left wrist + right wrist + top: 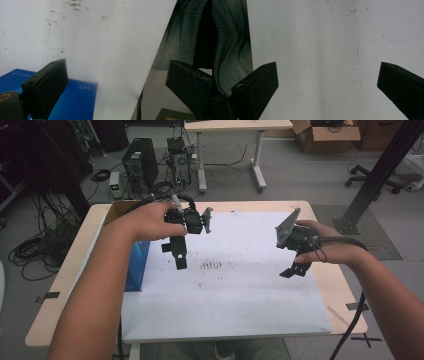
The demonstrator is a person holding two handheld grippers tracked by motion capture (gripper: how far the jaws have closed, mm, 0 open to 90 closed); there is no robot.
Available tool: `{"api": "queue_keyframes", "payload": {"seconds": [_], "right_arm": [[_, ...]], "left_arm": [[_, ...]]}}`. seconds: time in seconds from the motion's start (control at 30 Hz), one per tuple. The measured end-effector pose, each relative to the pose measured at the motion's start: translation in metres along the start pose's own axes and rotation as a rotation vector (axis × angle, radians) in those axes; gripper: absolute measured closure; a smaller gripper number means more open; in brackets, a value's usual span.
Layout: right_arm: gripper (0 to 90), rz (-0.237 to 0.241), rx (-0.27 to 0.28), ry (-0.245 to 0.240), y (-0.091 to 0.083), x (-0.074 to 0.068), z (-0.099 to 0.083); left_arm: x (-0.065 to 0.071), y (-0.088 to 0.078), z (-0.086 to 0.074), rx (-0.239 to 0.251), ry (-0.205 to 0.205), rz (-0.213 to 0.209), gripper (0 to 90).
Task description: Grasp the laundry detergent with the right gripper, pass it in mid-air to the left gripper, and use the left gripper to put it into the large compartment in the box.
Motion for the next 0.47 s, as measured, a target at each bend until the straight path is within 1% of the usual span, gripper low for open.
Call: {"api": "queue_keyframes", "payload": {"seconds": [0.23,0.47], "right_arm": [[3.6,0.004,-0.001,-0.002,0.0015,-0.0010,0.0003],[3.6,0.003,-0.001,-0.004,0.0011,-0.0018,0.0012]], "left_arm": [[0.0010,-0.0006,0.0002,0.011,0.002,0.000,4.7],[0.0013,-0.0014,-0.0004,0.006,0.001,-0.002,4.7]]}}
Point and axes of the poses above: each handheld gripper's, and its own axes: y roughly forward along the jaws, z roughly out of its top, x roughly to its right, the point moved 4 cm from there along y, roughly forward along the jaws, and after that the axes turned 3 degrees about x, right-handed, at the moved point
